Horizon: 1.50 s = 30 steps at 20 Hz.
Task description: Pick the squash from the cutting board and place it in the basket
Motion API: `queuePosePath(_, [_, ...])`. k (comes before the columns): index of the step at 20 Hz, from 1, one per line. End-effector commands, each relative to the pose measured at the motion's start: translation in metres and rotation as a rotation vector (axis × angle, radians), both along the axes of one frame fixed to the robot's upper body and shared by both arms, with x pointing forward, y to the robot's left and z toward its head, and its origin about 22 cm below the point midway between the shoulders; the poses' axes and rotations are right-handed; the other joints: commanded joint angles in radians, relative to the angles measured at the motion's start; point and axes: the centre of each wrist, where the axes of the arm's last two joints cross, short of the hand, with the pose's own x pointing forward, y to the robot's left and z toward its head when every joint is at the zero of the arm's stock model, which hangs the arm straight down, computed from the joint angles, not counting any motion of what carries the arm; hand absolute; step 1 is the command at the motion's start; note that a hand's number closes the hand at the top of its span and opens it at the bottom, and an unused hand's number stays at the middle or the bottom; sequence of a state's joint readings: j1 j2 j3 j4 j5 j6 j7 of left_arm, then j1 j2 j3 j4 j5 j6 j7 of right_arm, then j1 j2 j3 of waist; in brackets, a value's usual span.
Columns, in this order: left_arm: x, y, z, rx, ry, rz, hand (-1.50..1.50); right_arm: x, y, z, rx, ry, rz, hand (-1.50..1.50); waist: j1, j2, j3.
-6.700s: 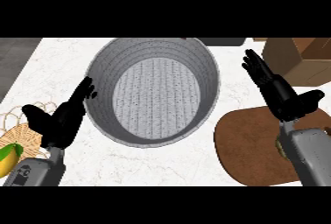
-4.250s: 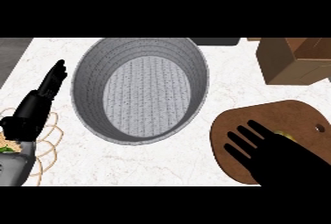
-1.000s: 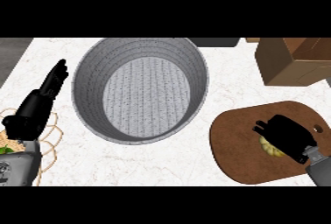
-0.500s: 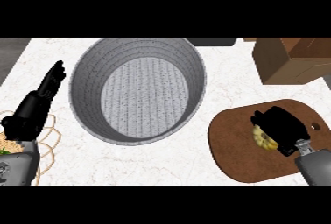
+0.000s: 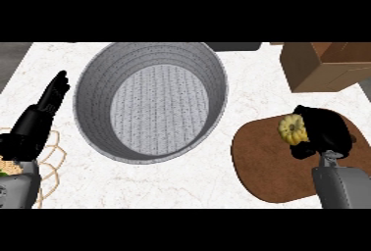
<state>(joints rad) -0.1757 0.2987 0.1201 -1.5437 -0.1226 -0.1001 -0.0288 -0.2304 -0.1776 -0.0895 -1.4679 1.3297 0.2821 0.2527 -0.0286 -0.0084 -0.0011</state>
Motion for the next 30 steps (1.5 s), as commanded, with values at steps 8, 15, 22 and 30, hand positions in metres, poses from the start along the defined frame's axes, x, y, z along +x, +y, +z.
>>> queuePosePath(8, [0.005, -0.012, 0.002, 0.002, -0.001, -0.027, 0.0, 0.001, 0.065, 0.133, 0.547, -0.639, 0.059, 1.5, 0.027, 0.001, 0.001])
queuePosePath(15, [0.013, -0.019, 0.016, 0.001, 0.003, -0.029, 0.0, -0.02, 0.112, 0.233, 0.591, -0.681, 0.197, 1.5, 0.031, 0.003, 0.0])
queuePosePath(22, [0.005, -0.019, -0.003, -0.006, -0.001, -0.052, 0.0, -0.001, 0.183, 0.3, 0.631, -0.558, 0.227, 1.5, 0.048, 0.006, -0.001])
queuePosePath(30, [0.014, -0.018, 0.013, -0.01, 0.001, -0.062, 0.0, 0.046, 0.244, 0.302, 0.678, -0.459, 0.191, 1.5, 0.055, 0.012, 0.0])
